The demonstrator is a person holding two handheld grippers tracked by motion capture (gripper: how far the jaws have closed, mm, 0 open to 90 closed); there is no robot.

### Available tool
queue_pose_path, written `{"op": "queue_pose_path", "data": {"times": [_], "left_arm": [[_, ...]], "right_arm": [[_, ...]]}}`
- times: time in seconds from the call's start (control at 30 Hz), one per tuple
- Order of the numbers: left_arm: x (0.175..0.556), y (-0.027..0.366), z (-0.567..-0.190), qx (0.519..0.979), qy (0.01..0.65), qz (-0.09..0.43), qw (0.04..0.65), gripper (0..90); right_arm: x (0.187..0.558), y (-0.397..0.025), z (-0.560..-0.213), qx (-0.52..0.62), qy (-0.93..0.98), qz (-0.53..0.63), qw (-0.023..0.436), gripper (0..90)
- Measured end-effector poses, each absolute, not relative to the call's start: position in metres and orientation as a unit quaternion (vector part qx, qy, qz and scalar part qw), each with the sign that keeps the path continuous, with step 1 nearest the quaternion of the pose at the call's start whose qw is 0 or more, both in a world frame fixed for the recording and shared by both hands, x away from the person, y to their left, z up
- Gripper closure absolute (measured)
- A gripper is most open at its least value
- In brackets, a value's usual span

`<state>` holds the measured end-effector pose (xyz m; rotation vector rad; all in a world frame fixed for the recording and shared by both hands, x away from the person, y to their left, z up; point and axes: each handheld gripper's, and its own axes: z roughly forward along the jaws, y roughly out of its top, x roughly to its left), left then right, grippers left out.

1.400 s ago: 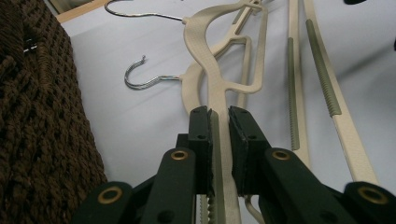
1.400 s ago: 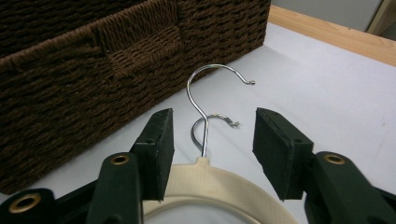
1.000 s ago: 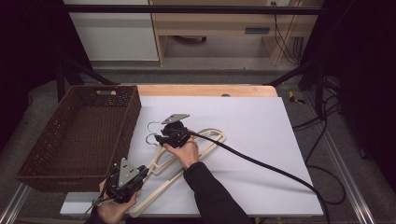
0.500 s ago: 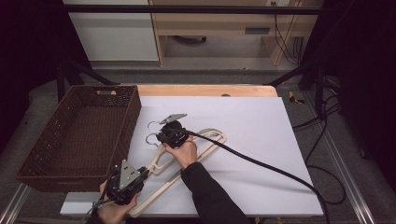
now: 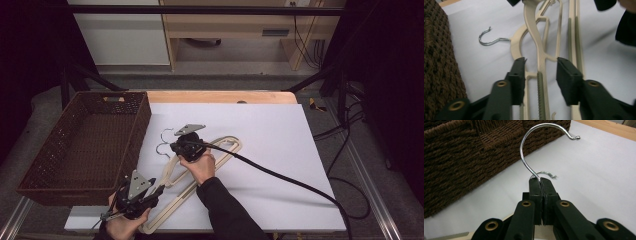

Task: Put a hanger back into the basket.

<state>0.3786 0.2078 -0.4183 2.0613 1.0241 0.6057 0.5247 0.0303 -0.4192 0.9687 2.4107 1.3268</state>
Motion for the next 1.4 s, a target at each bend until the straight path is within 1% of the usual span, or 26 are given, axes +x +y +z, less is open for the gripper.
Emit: {"op": "queue_pose_path", "data": {"times": [0.1,0.17,0.3,0.37,0.47,0.57,0.67,0.73,0.87,1.03,1.17,1.27,1.4], "left_arm": [[0.389,0.21,-0.411,0.799,0.409,0.217,0.384,44.1],[0.398,0.209,-0.408,0.793,0.414,0.217,0.391,40.9],[0.421,0.2,-0.411,0.794,0.421,0.162,0.409,36.3],[0.432,0.194,-0.415,0.796,0.424,0.146,0.408,36.5],[0.444,0.188,-0.421,0.794,0.432,0.127,0.409,42.2],[0.45,0.185,-0.425,0.793,0.44,0.115,0.404,50.5],[0.449,0.185,-0.425,0.789,0.442,0.105,0.413,60.3],[0.448,0.185,-0.424,0.785,0.44,0.099,0.426,68.6],[0.445,0.184,-0.424,0.781,0.438,0.086,0.437,79.7],[0.441,0.185,-0.421,0.772,0.441,0.079,0.451,82.9],[0.435,0.185,-0.417,0.766,0.431,0.058,0.473,85.6],[0.426,0.178,-0.411,0.769,0.417,0.068,0.479,86.1],[0.417,0.175,-0.402,0.765,0.407,0.072,0.494,86.1]], "right_arm": [[0.522,0.028,-0.42,0.326,0.821,0.456,0.112,89.2],[0.52,0.026,-0.418,0.322,0.82,0.461,0.108,89.2],[0.514,0.022,-0.412,0.308,0.818,0.473,0.116,89.2],[0.512,0.02,-0.41,0.302,0.815,0.48,0.117,89.2],[0.51,0.015,-0.408,0.297,0.814,0.484,0.119,89.2],[0.507,0.012,-0.406,0.294,0.812,0.491,0.118,89.2],[0.504,0.008,-0.405,0.292,0.809,0.497,0.117,89.2],[0.503,0.005,-0.404,0.289,0.807,0.502,0.117,89.1],[0.5,0.003,-0.401,0.285,0.807,0.503,0.118,89.0],[0.495,0.0,-0.396,0.279,0.809,0.503,0.122,88.5],[0.486,-0.008,-0.386,0.272,0.808,0.509,0.121,85.9],[0.475,-0.019,-0.378,0.266,0.803,0.52,0.119,80.0],[0.459,-0.04,-0.368,0.257,0.799,0.526,0.135,68.7]]}}
